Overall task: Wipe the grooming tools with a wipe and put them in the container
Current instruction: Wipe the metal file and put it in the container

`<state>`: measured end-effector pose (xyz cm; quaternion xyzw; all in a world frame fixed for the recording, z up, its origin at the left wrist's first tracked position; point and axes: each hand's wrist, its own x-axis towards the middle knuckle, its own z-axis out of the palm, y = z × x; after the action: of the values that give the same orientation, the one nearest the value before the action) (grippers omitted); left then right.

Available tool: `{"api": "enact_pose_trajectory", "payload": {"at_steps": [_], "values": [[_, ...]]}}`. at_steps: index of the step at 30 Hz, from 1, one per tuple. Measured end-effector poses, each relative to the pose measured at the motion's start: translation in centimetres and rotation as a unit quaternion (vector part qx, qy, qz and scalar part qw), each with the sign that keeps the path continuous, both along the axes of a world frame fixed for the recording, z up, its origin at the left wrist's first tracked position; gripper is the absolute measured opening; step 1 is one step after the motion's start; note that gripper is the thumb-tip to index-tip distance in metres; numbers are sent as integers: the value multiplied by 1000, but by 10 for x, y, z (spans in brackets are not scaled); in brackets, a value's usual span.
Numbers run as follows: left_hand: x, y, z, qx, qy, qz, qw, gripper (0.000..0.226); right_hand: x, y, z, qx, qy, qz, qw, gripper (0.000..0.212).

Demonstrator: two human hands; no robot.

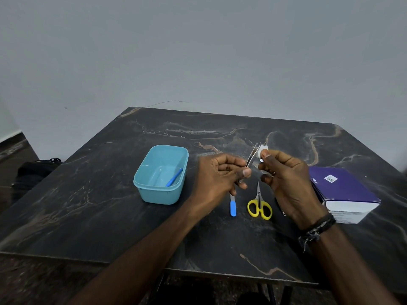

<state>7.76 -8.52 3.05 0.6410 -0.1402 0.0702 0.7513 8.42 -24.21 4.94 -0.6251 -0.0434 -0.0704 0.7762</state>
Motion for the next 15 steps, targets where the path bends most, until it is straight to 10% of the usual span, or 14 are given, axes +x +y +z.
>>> {"api": "enact_pose_trajectory", "payload": {"at_steps": [15], "values": [[-1,-1,1,8,3,17,1000,13,-1,3,-3,-74,-36,47,996,9]]}}
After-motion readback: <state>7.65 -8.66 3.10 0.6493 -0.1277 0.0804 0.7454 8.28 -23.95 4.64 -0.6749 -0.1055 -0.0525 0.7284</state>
